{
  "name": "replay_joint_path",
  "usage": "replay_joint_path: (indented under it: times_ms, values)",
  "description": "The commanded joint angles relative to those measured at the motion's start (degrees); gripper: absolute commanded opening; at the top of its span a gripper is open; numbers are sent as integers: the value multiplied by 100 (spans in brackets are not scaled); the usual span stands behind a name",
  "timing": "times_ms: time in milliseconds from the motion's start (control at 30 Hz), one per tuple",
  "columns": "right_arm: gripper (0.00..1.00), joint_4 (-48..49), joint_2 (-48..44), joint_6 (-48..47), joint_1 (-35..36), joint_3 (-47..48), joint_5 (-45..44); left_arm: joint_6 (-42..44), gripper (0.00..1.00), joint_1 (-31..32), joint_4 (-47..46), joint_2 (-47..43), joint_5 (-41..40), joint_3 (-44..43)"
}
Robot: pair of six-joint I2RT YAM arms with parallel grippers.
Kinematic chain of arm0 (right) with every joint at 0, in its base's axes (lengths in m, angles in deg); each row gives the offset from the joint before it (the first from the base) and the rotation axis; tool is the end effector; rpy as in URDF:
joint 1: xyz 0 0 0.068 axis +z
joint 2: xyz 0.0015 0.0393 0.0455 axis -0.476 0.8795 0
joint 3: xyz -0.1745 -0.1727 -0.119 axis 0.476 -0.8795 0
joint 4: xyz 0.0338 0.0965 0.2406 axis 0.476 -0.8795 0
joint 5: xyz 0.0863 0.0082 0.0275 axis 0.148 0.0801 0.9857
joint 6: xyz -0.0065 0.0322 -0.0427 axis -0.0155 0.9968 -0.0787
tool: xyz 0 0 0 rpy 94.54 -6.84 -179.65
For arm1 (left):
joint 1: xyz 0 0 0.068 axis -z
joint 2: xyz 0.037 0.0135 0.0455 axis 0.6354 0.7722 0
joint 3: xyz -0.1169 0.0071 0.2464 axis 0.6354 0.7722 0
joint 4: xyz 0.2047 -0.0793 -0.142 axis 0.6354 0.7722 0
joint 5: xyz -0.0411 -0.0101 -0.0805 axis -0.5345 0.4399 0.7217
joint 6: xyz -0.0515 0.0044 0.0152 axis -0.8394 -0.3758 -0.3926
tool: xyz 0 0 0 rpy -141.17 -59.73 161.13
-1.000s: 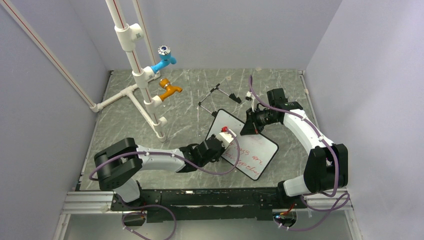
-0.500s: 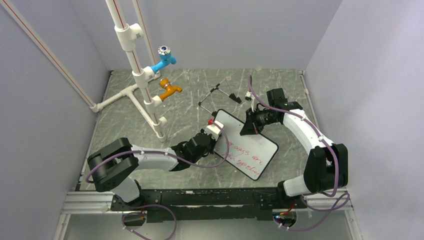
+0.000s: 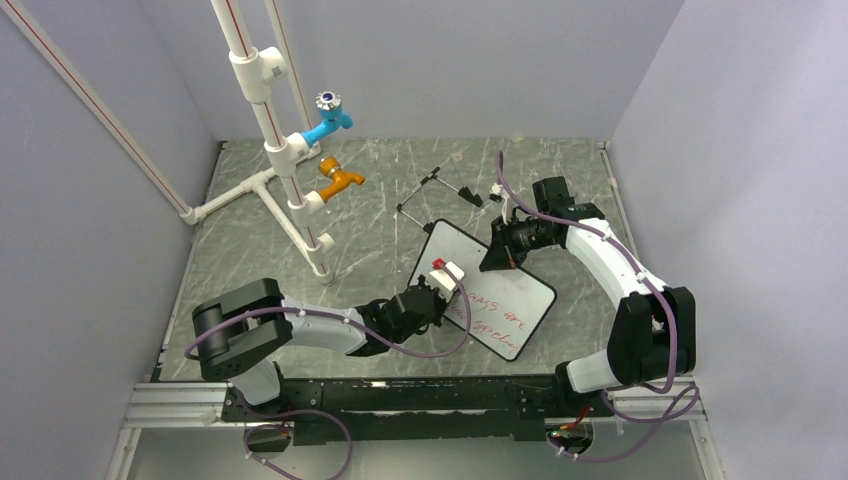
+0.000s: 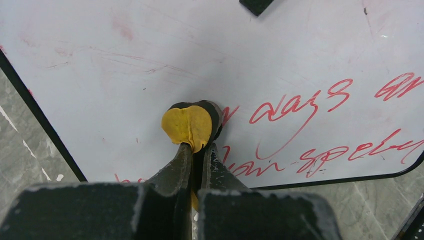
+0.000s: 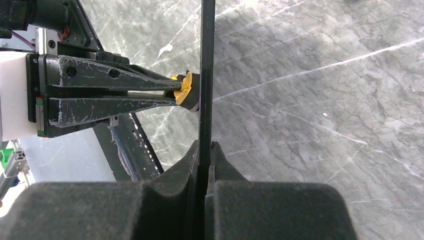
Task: Erase the whiteboard
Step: Erase the center of the board with the whiteboard.
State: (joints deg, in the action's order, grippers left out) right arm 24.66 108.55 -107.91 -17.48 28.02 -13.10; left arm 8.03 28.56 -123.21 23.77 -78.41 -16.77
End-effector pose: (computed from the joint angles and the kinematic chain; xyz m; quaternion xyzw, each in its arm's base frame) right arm 0.2623 0.0780 0.2511 -0.3192 0.8346 0.3898 0.2227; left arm 0.1337 -0.2939 0.1745 0.2881 0.7578 -0.2279 0.5392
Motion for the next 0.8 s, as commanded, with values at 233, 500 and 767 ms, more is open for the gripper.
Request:
replay_joint_path:
  times_ms: [233,500,767]
  values:
    - [0,115,68,-812,189,-65,249,32,0,15,829,65,-1299,-467]
    - [0,118,50,-808,189,-76,216,-27,0,-11,1034,134,-764,-395]
    - [0,105,70,-823,194,-68,238,-399,0,165,754,178,-386,302]
